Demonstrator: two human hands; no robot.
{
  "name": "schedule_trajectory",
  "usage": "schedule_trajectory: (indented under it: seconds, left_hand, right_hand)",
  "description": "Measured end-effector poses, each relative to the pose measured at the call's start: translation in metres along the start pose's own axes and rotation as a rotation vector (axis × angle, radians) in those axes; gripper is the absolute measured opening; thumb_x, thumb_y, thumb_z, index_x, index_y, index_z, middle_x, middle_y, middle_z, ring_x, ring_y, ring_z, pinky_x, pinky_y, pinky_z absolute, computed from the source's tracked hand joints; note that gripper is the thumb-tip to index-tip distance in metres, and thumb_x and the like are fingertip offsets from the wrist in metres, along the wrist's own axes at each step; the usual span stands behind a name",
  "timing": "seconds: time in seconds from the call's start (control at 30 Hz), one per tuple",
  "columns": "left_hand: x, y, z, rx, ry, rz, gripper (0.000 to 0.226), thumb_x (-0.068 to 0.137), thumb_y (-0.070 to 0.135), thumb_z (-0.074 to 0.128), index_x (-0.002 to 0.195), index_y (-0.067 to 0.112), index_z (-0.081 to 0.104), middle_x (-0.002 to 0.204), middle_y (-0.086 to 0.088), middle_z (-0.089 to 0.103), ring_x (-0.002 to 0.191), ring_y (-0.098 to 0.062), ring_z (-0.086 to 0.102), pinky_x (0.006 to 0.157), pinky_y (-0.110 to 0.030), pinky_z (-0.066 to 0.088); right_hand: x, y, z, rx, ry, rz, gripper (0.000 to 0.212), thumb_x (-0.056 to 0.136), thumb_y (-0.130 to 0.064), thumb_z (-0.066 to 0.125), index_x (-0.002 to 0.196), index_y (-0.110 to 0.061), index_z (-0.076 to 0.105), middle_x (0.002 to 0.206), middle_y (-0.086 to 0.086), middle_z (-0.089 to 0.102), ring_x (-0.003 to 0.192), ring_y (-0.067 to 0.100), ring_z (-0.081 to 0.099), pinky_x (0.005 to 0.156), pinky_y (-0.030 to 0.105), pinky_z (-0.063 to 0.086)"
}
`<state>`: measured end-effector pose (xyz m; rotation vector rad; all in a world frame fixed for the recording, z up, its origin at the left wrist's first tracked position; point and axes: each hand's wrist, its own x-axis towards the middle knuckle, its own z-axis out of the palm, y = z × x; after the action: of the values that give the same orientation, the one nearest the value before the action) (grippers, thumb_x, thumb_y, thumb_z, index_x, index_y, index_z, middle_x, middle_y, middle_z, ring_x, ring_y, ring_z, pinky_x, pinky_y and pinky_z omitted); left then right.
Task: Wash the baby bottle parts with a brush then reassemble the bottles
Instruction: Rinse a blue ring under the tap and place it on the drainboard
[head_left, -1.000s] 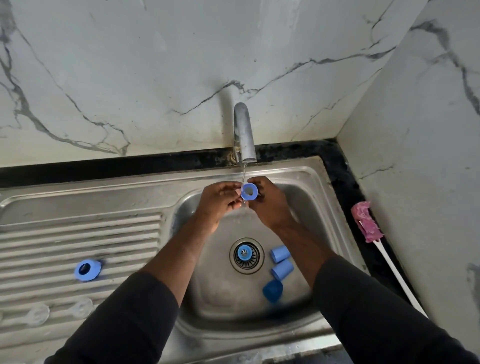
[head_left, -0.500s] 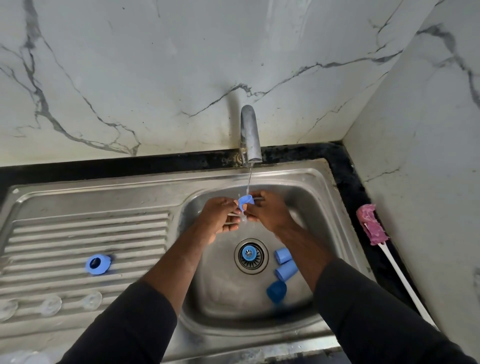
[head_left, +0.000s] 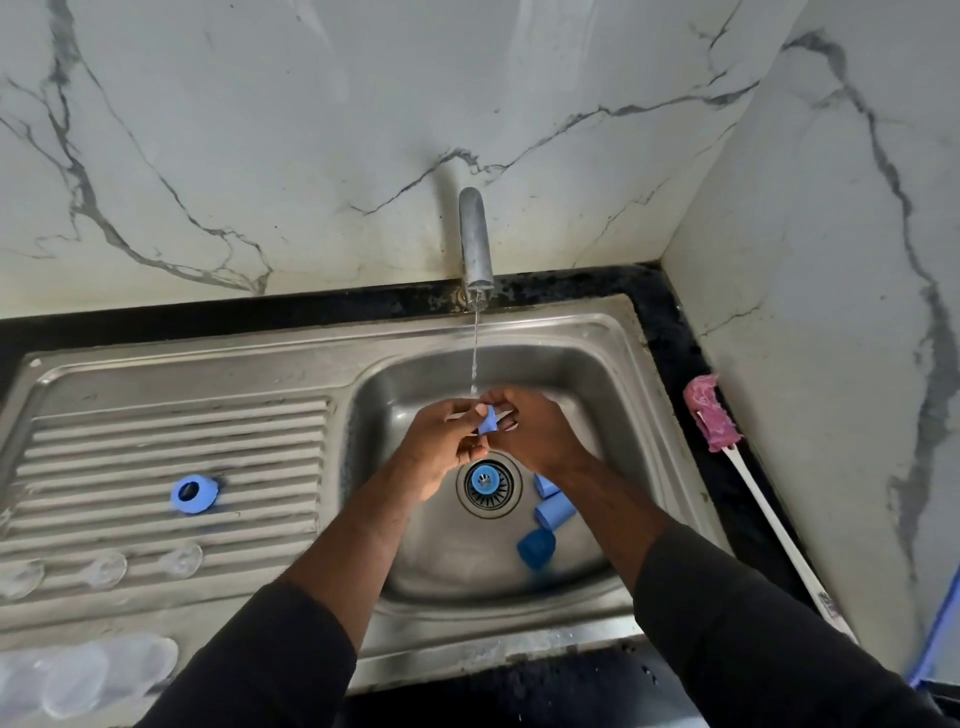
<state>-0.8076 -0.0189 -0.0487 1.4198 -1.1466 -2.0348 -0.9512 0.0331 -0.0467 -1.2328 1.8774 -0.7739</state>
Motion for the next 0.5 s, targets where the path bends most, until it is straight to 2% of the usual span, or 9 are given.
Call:
schedule_trajectory:
  seconds: [0.07,0.13,0.2,0.27,0.37,0.5]
  left_hand:
    - [-0.008,-0.002,0.008,-0.142,0.026,-0.049,0.032,0.101,0.025,0.059,0.122,0.001,0.062,0.107,-0.026,0.068,0.079,-0.024,0.065,0.065,-0.028,0.059]
    - [-0.016,-0.004,0.015,-0.227,0.052,-0.112,0.029,0.102,0.027,0.057,0.12,0.004,0.061,0.102,-0.021,0.067,0.077,-0.024,0.067,0.064,-0.03,0.06]
    - [-0.023,-0.009,0.022,-0.156,0.025,-0.167,0.025,0.103,0.029,0.056,0.12,0.011,0.062,0.105,-0.02,0.069,0.077,-0.028,0.071,0.064,-0.033,0.06]
    - [-0.029,-0.016,0.028,-0.077,-0.01,-0.201,0.023,0.103,0.026,0.055,0.123,0.015,0.061,0.113,-0.021,0.068,0.077,-0.031,0.073,0.064,-0.034,0.061]
    - [-0.036,-0.023,0.045,-0.102,-0.052,-0.197,0.024,0.104,0.022,0.054,0.126,0.015,0.061,0.119,-0.021,0.066,0.081,-0.033,0.075,0.07,-0.037,0.061]
    - [-0.041,-0.027,0.066,-0.134,-0.109,-0.154,0.022,0.105,0.018,0.05,0.123,0.015,0.064,0.115,-0.019,0.068,0.087,-0.031,0.074,0.077,-0.039,0.06]
  right_hand:
    - [-0.009,0.003,-0.004,0.021,0.032,-0.011,0.046,0.077,-0.017,0.083,0.12,-0.022,0.066,0.103,-0.015,0.064,0.086,-0.003,0.059,0.071,0.006,0.04]
    - [-0.019,0.008,-0.007,0.029,0.036,0.001,0.047,0.081,-0.019,0.079,0.125,-0.022,0.064,0.112,-0.014,0.065,0.087,0.001,0.061,0.073,0.01,0.043]
    - [-0.031,0.017,-0.017,-0.001,0.087,0.025,0.043,0.086,-0.019,0.073,0.128,-0.022,0.064,0.121,-0.01,0.065,0.09,0.007,0.061,0.081,0.016,0.048]
    - [-0.044,0.032,-0.036,-0.104,0.218,0.06,0.03,0.091,-0.018,0.067,0.121,-0.019,0.067,0.12,-0.004,0.068,0.098,0.015,0.063,0.093,0.027,0.049]
    - [-0.07,0.071,-0.075,-0.33,0.414,0.123,0.018,0.091,-0.019,0.062,0.107,-0.015,0.068,0.11,0.01,0.069,0.103,0.032,0.065,0.085,0.036,0.049]
    - [-0.099,0.115,-0.115,-0.483,0.522,0.253,0.023,0.09,-0.015,0.061,0.111,-0.008,0.066,0.11,0.021,0.068,0.104,0.04,0.064,0.086,0.043,0.049]
